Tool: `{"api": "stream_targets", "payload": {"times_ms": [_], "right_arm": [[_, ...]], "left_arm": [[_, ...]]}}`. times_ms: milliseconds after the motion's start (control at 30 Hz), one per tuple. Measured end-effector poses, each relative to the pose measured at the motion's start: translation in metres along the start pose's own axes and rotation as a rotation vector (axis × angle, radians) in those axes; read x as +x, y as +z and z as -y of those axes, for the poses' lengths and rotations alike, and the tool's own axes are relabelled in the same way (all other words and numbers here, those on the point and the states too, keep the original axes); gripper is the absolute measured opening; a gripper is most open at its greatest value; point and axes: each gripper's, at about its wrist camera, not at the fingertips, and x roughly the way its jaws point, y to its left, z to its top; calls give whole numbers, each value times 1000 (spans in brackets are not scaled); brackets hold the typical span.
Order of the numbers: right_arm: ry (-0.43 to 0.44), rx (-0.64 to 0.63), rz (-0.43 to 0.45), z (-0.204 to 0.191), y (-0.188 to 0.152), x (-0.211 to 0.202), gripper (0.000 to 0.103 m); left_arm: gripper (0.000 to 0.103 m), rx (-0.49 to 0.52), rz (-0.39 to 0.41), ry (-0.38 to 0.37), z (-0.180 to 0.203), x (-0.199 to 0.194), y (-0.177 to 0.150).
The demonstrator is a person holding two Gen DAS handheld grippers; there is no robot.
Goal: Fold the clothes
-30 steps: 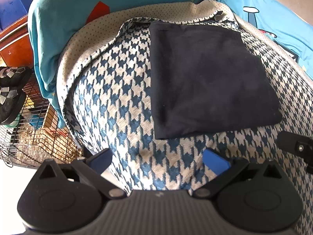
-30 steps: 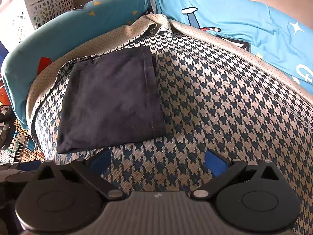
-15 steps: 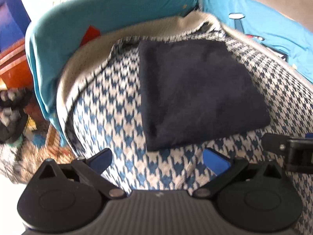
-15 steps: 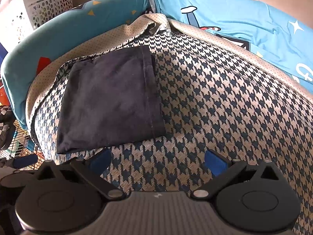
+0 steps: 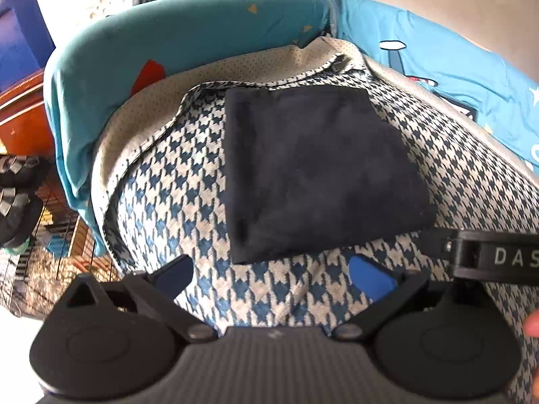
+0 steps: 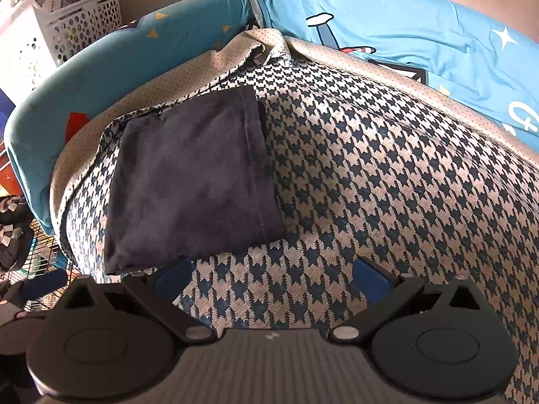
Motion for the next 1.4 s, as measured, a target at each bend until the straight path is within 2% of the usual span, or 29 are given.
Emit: {"api": "stream_targets", "payload": {"times_ms": [267, 367, 467, 567, 767, 1033, 1400], "right_arm": [[8, 8, 3, 1, 1, -1, 103], [10, 8, 4, 0, 1, -1, 103], [12, 5, 5, 0, 0, -2, 103], [14, 8, 7, 0, 0, -2, 103], [19, 8, 3, -1, -1, -2, 103], [23, 2, -2, -3, -1, 0, 103], [28, -14, -10, -6, -2, 2, 103]], "left_arm": [[103, -29, -43, 2, -4, 2, -3], [103, -26, -16, -4, -4, -1, -4], [103, 3, -29, -21, -1, 0, -5], [103, 18, -41, -6, 1, 1, -8], [103, 25, -3, 50, 2, -4, -8], [103, 39, 8, 55, 5, -7, -9], [103, 20, 0, 24, 3, -7, -9]]}}
